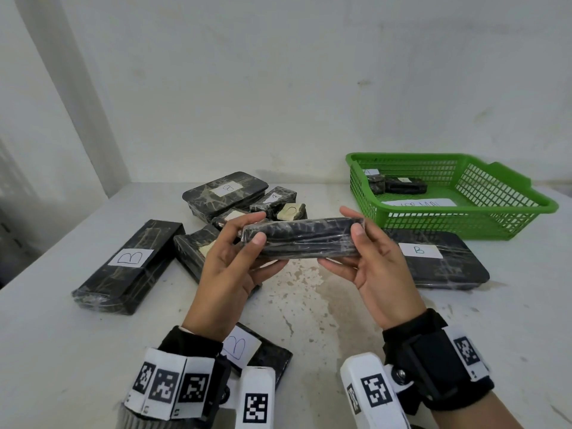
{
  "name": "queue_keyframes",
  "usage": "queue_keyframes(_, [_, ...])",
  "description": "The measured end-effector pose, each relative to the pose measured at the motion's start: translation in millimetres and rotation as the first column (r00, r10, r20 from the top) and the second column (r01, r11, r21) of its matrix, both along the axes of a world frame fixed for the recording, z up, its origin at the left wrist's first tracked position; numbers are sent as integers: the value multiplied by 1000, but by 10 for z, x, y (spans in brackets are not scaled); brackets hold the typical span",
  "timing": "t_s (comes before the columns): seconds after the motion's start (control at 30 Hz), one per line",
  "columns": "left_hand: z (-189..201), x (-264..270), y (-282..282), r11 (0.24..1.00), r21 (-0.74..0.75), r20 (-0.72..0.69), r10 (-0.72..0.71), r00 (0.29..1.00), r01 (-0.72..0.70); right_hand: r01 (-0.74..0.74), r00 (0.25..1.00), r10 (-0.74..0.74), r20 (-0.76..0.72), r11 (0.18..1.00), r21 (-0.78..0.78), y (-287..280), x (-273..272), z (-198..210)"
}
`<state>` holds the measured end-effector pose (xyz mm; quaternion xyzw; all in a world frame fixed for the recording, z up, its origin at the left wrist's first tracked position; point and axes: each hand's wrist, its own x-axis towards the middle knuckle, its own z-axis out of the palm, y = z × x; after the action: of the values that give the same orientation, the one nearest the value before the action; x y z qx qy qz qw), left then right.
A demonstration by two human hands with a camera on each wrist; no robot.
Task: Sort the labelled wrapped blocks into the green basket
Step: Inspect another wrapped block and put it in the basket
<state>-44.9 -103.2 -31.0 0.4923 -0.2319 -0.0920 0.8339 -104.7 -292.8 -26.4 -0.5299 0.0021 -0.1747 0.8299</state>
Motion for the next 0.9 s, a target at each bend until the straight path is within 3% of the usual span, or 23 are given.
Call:
queue_keyframes(0.07, [-4, -6, -18, 1000, 3, -5, -21, 1000, 21, 0, 1000, 0, 3, 1000, -7, -13, -5, 13])
queue_keyframes(0.2, [-18, 11, -24, 996, 34, 48, 76, 996, -77, -69, 998, 69, 2, 997, 22, 15, -23, 43])
queue_keyframes(0.33, [-31, 9, -20, 994, 61, 81, 89, 993, -94, -111, 990, 119, -74, 988, 112, 24, -37, 79])
queue_keyframes(0.53, [-28, -11, -43, 998, 59, 53, 28, 998, -31, 8, 999, -7, -39, 1000, 25, 26, -21, 31])
queue_keyframes(0.73, [-33, -21, -58, 975, 102, 90, 190, 978, -199, -47, 997, 49, -54, 998, 31, 82, -46, 48])
queue_keyframes(0.9, [-3, -39, -41, 988, 92, 50, 117, 992, -121, 46, 998, -47, -43, 998, -36, 110, -59, 50])
